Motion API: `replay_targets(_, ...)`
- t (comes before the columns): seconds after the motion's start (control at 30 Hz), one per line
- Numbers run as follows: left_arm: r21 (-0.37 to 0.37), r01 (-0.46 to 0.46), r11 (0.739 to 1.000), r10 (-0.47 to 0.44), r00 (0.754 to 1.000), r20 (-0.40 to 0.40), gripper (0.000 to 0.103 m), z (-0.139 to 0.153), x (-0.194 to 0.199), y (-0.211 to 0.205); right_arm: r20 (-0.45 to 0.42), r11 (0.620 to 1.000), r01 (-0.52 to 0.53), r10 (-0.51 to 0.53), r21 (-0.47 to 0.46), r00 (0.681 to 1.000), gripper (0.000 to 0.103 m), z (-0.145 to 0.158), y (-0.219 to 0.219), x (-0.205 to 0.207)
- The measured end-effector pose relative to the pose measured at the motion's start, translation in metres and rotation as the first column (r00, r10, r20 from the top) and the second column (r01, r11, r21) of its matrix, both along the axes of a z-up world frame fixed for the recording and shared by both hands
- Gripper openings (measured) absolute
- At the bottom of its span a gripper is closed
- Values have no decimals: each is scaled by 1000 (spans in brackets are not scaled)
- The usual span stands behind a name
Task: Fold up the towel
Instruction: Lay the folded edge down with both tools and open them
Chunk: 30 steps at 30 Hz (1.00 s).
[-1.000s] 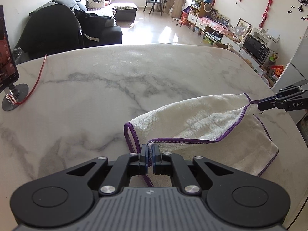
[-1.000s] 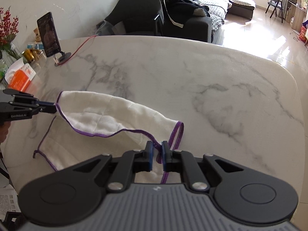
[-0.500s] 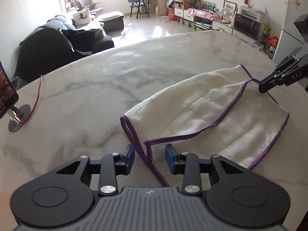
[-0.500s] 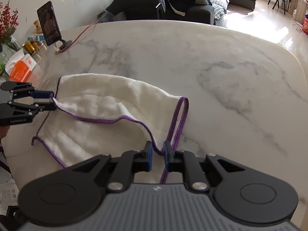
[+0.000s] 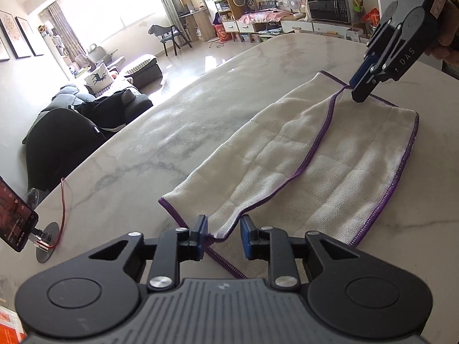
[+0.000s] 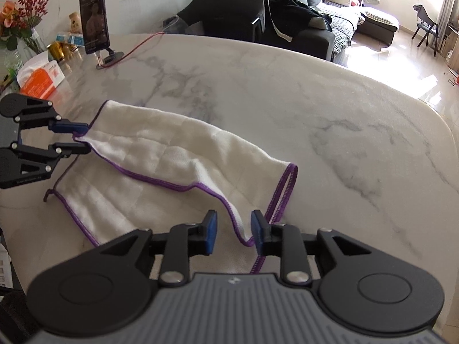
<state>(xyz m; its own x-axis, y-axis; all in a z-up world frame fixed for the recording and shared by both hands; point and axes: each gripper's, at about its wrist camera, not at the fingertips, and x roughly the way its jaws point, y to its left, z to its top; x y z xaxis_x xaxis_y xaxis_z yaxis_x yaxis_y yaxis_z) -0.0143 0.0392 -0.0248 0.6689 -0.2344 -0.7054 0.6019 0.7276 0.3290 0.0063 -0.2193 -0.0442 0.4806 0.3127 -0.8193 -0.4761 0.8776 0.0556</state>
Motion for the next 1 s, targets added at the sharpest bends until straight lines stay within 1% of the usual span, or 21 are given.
replay_targets(0.07,3,0,1000,0,1000,-4,11,-1,-1,-1,9,999,-23,23,-30,1000,26,-3,5,0)
replay_targets(0.1,2,-1,1000,1,1000,-6,9,-2,-1,-2,12,998,-34,34,-47,999,22,-4,8,1)
replay_targets(0.13,-1,-2,1000,2,1000,-6,8,-2,-2,-2,15,997,-40,41,-69,999,9,-6,10,1)
replay_targets(0.17,-6,-2,1000,2,1000,-4,7,0,-3,-1,19,996,-44,45,-80,999,6,-6,11,1)
replay_targets(0.3,-20,17,1000,-17,1000,0,6,7,-8,2,52,994,-55,60,-97,997,6,3,8,-3)
replay_targets(0.43,-29,46,999,-46,999,1,6,10,-12,3,86,988,-87,98,-129,991,6,14,7,-15)
replay_targets(0.63,-24,105,994,-105,994,1,6,7,-26,2,72,972,-154,169,-178,983,6,11,9,-36)
replay_targets(0.73,-32,123,992,-123,992,-7,6,8,-32,6,60,970,-171,183,-176,981,6,9,9,-45)
replay_targets(1.0,-82,115,990,-119,992,-40,6,9,-42,19,46,968,-195,205,-159,978,6,8,8,-64)
